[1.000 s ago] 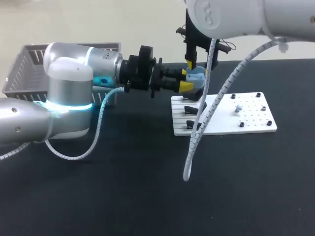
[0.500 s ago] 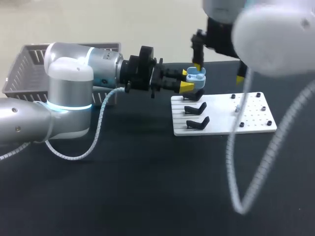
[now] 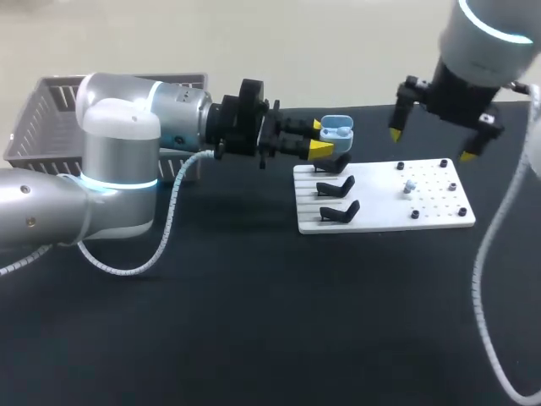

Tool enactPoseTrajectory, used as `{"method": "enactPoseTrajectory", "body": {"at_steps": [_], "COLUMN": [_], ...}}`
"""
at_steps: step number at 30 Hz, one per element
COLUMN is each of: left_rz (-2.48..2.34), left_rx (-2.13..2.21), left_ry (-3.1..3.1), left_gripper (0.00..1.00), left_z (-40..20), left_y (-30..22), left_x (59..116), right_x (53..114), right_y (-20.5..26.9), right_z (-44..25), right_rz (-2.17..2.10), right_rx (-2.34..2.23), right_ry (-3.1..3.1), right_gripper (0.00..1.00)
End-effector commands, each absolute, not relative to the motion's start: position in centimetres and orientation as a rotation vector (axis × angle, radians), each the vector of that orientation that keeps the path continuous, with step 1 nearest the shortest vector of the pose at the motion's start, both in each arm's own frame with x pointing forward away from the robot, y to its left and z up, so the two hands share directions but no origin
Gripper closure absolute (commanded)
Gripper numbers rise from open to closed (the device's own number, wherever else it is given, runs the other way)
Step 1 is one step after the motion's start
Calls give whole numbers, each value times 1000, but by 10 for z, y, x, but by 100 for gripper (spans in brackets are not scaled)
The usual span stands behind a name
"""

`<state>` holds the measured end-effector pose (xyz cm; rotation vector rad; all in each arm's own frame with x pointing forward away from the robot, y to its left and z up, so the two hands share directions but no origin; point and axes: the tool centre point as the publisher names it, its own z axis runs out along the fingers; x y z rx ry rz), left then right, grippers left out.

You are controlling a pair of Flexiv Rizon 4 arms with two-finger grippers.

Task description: Pick up each earbud case from the left stands, insert the matching earbuds, close the lid, and place the case in the box.

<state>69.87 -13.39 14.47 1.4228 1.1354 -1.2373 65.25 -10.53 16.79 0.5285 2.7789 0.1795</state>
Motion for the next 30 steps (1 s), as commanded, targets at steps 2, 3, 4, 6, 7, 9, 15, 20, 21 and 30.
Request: {"method": "enactPoseTrajectory", "body": {"at_steps": [2,3,4,6,7,9,15,20,21,30], "left_rz": [-1235,-1235,-1235,-1235,-1235,-1235,-1235,-1235,-1235,-1235], "left_rx": [1422,1422,1422,1422,1422,1422,1422,1422,1422,1422], "left_ry": [1136,1136,1136,1136,1136,1136,1136,1136,1136,1136], "left_gripper": [100,100,100,100,100,100,100,100,100,100], "left_z": [144,144,144,144,144,144,144,144,144,144], "left_y": [-134,-134,-134,-134,-134,-134,-134,-134,-134,-134], "left_x": [699,699,699,699,699,699,699,699,699,699], "right_x": [665,666,668,672,673,677,683,689,690,699], "right_y": [-113,-114,-115,-117,-118,-120,-125,-124,-124,-122], "right_z": [142,137,133,125,120,113,94,80,77,63], "right_rz": [327,325,326,304,291,261,216,198,197,145], "right_rx": [505,504,509,517,531,576,702,765,773,758], "right_ry": [2788,2792,2799,2809,2812,2805,2805,2838,2845,2895], "right_gripper": [0,0,0,0,0,0,0,23,24,44]}}
